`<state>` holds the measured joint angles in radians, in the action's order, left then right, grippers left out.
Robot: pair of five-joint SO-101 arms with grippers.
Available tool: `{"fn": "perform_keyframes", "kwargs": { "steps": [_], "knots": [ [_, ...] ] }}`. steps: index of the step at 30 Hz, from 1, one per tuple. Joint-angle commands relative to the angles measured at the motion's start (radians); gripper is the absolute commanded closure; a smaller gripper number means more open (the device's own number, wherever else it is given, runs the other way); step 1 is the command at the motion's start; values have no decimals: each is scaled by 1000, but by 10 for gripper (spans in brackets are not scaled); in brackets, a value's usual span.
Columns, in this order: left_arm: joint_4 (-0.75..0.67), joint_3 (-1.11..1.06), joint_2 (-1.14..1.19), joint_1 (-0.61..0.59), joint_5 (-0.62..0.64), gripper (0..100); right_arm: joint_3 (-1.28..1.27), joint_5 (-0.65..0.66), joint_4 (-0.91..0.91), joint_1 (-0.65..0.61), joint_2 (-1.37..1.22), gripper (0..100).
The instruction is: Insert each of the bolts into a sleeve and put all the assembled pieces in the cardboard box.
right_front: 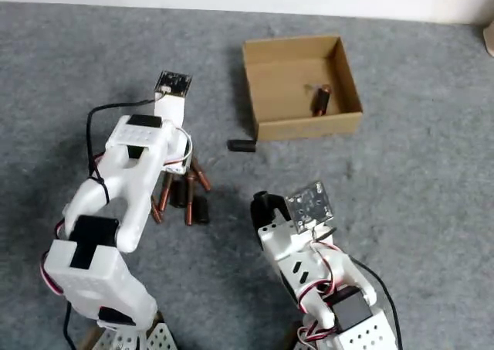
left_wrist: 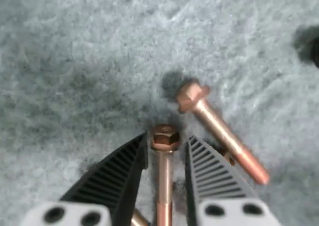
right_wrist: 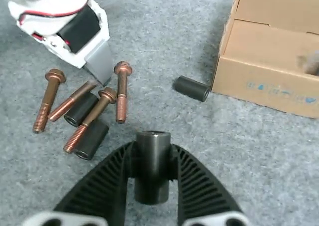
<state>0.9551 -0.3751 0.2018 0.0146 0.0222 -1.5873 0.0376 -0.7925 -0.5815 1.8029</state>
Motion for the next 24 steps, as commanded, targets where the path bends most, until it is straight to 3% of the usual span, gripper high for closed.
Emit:
{"fn": "perform_keyframes", "kwargs": {
  "steps": [1,12,19,24],
  "knots": [
    [112,-8,-45,-5,-2,885,2,12,2,15,-2,995],
    [137,-27,-67,-7,57,885,2,12,2,15,-2,995],
    [235,-25,-96,-4,57,885,1,14,4,16,-2,995],
    [270,-16,-97,-5,58,885,-21,14,81,77,-7,995]
  ]
}}
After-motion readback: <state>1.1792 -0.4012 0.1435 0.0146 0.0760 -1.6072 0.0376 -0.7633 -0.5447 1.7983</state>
